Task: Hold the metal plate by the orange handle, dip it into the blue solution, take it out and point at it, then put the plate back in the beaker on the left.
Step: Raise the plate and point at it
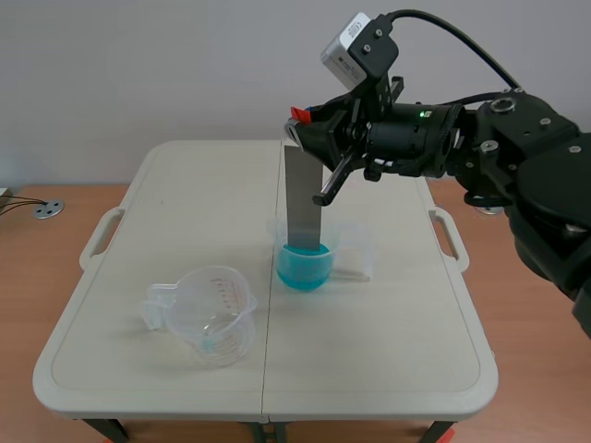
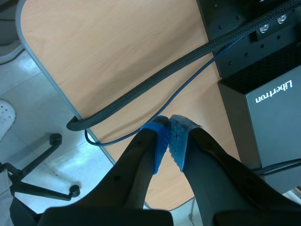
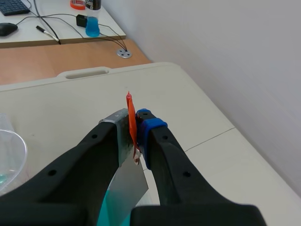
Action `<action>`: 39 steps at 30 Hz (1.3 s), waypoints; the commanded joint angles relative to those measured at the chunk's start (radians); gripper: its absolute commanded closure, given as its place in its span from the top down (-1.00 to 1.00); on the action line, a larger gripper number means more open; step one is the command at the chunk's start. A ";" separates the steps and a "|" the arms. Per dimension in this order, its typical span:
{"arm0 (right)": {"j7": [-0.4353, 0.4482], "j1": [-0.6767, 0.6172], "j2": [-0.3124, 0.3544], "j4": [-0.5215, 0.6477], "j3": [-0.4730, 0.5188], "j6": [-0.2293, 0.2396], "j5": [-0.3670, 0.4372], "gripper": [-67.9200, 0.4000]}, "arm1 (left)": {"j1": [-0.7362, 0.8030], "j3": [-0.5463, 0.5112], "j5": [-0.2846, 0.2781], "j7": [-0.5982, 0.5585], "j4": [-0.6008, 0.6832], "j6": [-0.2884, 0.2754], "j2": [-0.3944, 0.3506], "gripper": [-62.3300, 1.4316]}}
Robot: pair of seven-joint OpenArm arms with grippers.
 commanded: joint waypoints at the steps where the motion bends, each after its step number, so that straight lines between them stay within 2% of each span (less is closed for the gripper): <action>1: 0.005 0.027 0.010 0.039 0.010 0.007 0.018 -0.95 | 0.010 -0.005 -0.003 -0.006 0.011 -0.002 -0.006 -0.87; 21: -0.186 0.023 0.043 0.280 0.026 0.007 0.195 -0.95 | -0.039 -0.011 -0.003 -0.010 0.018 -0.002 -0.016 -0.87; 33: -0.289 0.023 0.043 0.387 0.069 0.007 0.291 -0.95 | -0.221 -0.226 -0.003 -0.009 0.109 0.006 -0.017 -0.87; 39: -0.340 0.023 0.043 0.431 0.069 0.007 0.340 -0.95 | -0.388 -0.254 -0.003 -0.009 0.152 0.006 -0.017 -0.87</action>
